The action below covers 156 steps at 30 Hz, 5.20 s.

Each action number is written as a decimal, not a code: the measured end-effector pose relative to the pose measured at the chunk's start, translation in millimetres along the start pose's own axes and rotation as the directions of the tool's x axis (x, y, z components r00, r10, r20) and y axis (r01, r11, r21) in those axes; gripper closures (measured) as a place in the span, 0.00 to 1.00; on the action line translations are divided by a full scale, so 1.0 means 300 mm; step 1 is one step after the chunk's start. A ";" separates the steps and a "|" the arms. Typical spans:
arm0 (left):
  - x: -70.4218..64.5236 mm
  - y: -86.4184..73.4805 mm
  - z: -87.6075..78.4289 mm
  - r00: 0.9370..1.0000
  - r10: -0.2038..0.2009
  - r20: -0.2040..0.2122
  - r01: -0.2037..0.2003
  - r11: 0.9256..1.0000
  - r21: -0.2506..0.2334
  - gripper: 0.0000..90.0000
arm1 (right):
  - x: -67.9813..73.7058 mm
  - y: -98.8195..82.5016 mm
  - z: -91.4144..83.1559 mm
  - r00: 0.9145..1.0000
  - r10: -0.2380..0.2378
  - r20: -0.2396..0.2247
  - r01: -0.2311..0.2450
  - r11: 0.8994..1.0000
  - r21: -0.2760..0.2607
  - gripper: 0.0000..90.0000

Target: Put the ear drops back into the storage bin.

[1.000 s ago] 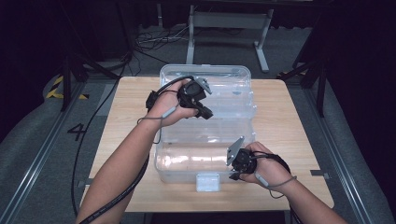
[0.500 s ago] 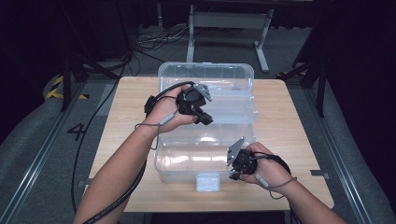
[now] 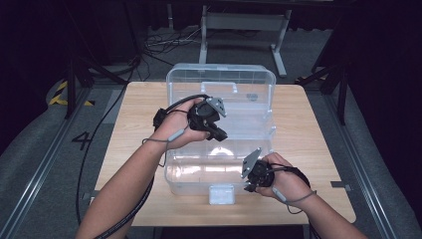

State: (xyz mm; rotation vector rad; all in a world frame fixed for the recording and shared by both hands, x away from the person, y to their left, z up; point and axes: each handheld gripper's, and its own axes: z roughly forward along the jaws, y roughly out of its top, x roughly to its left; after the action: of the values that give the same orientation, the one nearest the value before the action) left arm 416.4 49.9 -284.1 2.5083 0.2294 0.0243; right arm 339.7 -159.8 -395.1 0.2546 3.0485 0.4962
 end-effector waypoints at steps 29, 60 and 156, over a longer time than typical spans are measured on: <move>-0.059 -0.023 0.022 0.999 0.015 0.029 -0.016 1.000 0.010 0.97 | 0.019 0.001 0.000 0.999 -0.010 0.053 0.010 1.000 0.008 0.90; -0.094 -0.038 0.049 0.997 0.021 0.069 -0.024 0.999 0.042 0.98 | 0.022 0.000 0.000 0.997 -0.015 0.071 0.015 1.000 -0.004 0.90; -0.123 -0.050 0.056 0.999 0.014 0.040 -0.016 0.998 0.053 0.98 | -0.082 -0.164 -0.398 0.948 0.303 0.097 -0.189 0.782 -0.594 1.00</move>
State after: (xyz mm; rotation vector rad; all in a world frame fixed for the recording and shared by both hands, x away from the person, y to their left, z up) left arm 378.7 45.9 -305.3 2.5607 0.1977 -0.0263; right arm 348.2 -247.0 -297.2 0.6284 2.5260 1.2982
